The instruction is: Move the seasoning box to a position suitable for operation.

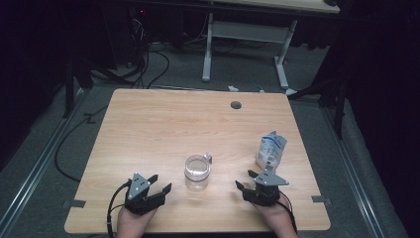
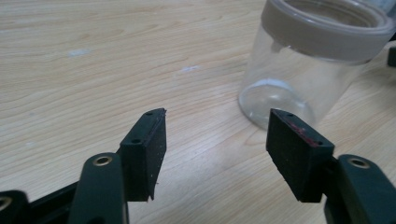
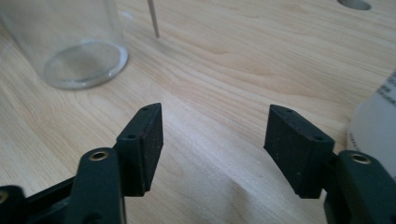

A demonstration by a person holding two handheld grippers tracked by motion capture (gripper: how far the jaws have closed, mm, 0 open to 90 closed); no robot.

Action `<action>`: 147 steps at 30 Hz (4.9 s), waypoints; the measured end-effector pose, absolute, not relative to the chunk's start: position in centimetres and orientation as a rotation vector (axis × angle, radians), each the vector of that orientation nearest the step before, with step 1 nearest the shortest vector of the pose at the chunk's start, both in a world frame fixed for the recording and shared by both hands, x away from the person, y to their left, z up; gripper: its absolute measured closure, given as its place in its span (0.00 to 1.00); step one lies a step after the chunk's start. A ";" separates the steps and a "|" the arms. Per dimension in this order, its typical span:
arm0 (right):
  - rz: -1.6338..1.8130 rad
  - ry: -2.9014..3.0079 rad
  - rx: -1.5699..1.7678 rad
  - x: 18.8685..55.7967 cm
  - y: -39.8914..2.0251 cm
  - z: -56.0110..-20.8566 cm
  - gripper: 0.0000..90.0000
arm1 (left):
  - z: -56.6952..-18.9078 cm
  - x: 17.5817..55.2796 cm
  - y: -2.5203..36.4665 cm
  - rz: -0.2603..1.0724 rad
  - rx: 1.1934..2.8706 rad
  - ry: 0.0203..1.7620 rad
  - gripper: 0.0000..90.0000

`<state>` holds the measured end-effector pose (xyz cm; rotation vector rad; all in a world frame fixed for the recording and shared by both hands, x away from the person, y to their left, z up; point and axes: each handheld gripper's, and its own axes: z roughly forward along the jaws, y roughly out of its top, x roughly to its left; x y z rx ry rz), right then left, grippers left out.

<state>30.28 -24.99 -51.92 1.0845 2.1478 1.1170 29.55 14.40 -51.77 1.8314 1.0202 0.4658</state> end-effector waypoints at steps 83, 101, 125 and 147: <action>1.139 2.139 1.046 29.6 -24.9 -52.0 0.53 | -50.4 31.5 8.4 0.544 1.768 0.947 1.00; 1.143 2.154 1.030 29.5 -24.5 -51.9 0.53 | -50.3 29.2 7.2 0.505 1.798 0.883 1.00; 1.239 2.119 1.009 28.5 -24.6 -50.1 0.79 | -50.6 27.7 4.1 0.383 1.856 0.745 0.97; 1.196 2.176 0.931 28.8 -21.1 -49.4 1.00 | -50.7 28.9 13.7 0.471 1.754 0.980 0.94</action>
